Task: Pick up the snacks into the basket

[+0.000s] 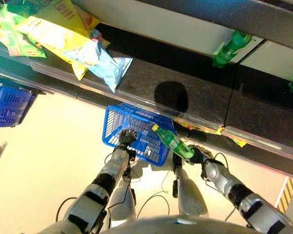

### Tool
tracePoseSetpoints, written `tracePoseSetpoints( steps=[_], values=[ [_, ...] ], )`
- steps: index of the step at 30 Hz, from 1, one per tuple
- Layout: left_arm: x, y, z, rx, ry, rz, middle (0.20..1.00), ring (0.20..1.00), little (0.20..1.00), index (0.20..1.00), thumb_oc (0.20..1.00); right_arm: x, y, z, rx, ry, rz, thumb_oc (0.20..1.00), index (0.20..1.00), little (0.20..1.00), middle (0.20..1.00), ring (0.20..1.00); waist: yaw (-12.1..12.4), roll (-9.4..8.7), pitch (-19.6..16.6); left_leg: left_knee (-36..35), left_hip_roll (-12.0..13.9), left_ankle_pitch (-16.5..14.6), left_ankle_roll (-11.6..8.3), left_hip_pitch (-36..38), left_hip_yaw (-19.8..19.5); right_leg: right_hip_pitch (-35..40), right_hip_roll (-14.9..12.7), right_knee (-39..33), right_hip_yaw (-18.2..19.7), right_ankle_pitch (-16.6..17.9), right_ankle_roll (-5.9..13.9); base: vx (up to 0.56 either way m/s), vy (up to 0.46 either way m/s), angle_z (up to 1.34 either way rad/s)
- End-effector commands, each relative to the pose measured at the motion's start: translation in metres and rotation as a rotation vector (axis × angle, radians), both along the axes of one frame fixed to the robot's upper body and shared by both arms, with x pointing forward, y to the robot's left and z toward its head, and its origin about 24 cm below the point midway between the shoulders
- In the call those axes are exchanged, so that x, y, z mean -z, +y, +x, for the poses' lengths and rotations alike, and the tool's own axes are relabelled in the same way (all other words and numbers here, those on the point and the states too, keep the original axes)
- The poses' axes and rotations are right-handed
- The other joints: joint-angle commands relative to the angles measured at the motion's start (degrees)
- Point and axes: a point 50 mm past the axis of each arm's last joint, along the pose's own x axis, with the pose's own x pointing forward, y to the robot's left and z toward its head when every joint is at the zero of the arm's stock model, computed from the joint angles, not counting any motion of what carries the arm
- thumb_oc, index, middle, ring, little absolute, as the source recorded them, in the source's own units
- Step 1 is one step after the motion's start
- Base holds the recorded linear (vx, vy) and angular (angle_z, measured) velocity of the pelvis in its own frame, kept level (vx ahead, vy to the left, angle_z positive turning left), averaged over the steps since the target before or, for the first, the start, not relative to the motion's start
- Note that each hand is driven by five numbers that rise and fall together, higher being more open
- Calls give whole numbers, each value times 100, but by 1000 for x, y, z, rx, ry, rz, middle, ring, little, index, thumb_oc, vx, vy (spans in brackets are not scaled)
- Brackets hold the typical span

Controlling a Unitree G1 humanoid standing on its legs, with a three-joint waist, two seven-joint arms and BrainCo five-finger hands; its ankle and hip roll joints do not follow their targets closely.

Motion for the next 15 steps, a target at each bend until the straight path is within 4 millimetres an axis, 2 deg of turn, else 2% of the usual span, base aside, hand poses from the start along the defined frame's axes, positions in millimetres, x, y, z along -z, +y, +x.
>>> tracePoseSetpoints(
  steps=[1,3,9,12,13,15],
  values=[
    [-47,-26,30,46,-210,-77,200,200,200,200,200,-29,36,19,-128,-154,84,200,200,200,200,200,93,-215,53,-46,-480,235,379,-454,-148,-176,378,245,182,-207,59,-11,-37,2],
    [-49,-28,32,49,-217,-75,200,200,200,200,200,-30,40,20,-137,-155,89,200,200,200,200,200,91,-220,77,-47,-473,242,374,-468,-158,-189,380,252,175,-206,56,-11,-23,4],
    [-72,-49,41,97,-291,-103,200,200,200,200,200,-34,72,27,-242,-158,84,200,200,200,200,200,111,-238,242,-42,-447,298,339,-590,-191,-295,383,253,136,-163,45,-7,-10,2],
    [-77,-53,43,97,-307,-119,200,200,200,200,200,-33,77,27,-249,-144,95,200,200,200,200,200,102,-230,286,-43,-448,314,330,-618,-194,-320,381,259,124,-158,43,-9,-9,4],
    [-85,-63,44,116,-330,-143,200,200,200,200,200,-33,81,30,-239,-137,97,200,200,200,200,200,107,-204,338,-41,-456,331,324,-647,-211,-333,374,258,104,-143,42,-6,-2,4],
    [-88,-68,43,137,-342,-163,200,200,200,200,200,-32,80,33,-213,-132,102,200,200,200,200,200,118,-184,359,-41,-463,338,325,-663,-219,-341,372,257,93,-139,42,-11,-7,4]
  ],
)
